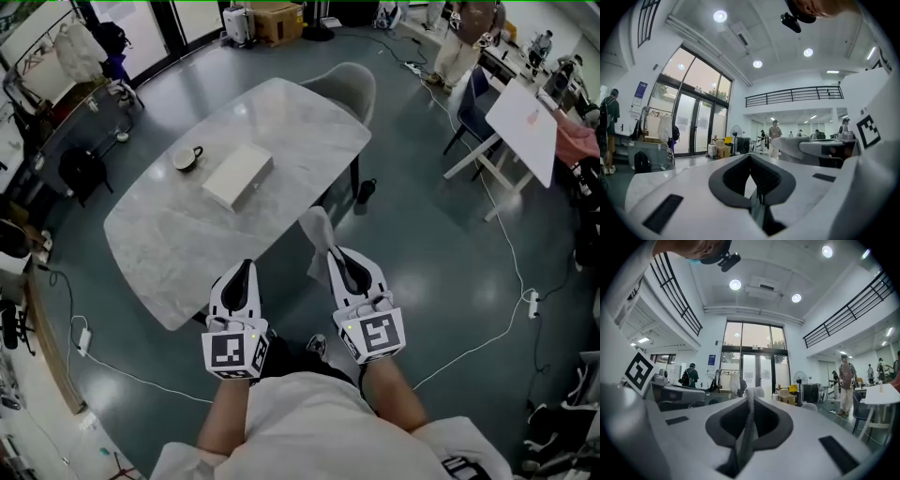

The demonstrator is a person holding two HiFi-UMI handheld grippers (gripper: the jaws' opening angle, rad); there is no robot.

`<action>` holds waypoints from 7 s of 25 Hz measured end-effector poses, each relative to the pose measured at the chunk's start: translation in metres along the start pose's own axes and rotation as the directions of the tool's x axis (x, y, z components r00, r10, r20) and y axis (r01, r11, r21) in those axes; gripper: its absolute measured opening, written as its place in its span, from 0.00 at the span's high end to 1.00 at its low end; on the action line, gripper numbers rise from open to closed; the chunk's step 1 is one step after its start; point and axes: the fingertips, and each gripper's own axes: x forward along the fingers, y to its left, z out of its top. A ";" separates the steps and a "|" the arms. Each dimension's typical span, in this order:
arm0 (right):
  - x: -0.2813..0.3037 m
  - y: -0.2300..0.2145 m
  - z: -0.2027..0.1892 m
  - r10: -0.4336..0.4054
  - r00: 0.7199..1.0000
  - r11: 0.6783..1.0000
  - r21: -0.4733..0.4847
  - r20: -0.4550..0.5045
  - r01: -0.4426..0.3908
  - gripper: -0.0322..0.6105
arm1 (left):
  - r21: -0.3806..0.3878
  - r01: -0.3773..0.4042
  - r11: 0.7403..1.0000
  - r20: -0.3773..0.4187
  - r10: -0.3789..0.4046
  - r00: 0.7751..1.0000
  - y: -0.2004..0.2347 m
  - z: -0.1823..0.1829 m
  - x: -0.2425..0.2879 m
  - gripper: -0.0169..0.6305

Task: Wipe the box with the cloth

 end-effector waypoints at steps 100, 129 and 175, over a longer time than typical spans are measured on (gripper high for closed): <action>0.419 0.119 -0.308 0.692 0.274 0.385 0.020 -0.668 -0.923 0.90 | -0.284 -0.743 0.607 -0.533 0.544 0.648 0.271 -0.248 0.213 0.94; 0.463 0.025 -0.307 0.612 0.403 0.600 0.067 -0.681 -0.797 0.90 | -0.273 -0.621 0.735 -0.546 0.413 0.729 0.260 -0.242 0.304 0.94; 0.520 -0.044 -0.310 0.379 0.470 0.637 -0.144 -0.797 -0.758 0.90 | -0.299 -0.540 0.787 -0.531 0.333 0.779 0.261 -0.235 0.361 0.94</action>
